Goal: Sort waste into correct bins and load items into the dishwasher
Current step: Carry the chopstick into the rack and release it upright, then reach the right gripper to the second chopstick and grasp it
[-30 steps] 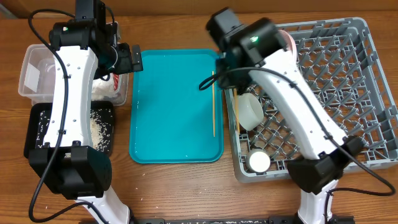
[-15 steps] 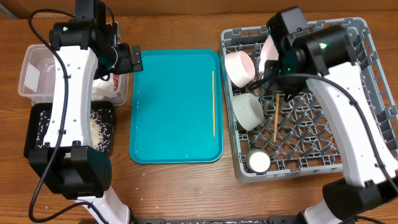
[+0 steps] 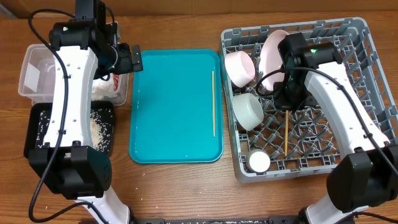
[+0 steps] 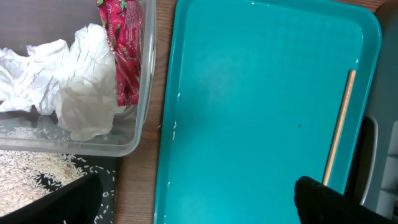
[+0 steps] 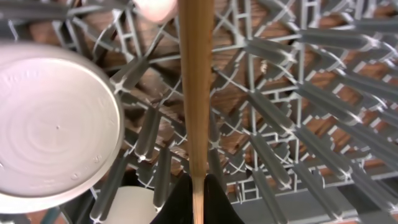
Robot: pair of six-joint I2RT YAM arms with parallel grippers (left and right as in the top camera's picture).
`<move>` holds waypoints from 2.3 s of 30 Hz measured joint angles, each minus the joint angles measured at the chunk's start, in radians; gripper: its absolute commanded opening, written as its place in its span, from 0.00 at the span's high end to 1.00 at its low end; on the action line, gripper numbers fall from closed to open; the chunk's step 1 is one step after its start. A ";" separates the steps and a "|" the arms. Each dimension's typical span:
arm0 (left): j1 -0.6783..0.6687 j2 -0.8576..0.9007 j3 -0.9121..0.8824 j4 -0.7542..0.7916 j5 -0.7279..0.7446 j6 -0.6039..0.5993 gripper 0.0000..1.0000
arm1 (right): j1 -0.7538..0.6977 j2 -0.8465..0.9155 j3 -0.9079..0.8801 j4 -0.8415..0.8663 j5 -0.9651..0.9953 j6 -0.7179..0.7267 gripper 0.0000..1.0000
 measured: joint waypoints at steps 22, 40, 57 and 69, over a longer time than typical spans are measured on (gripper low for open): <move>0.000 0.000 0.000 0.000 0.000 0.000 0.00 | -0.003 0.000 -0.003 0.007 -0.107 -0.129 0.60; 0.000 0.000 0.000 0.000 0.000 0.000 0.00 | 0.356 0.006 0.238 0.213 -0.190 0.077 0.58; 0.000 0.000 0.000 0.000 0.000 0.000 0.00 | 0.473 0.398 0.240 0.305 -0.023 0.320 0.55; 0.000 0.000 0.000 0.000 0.000 0.000 0.00 | 0.473 0.487 0.240 0.354 0.040 0.375 0.48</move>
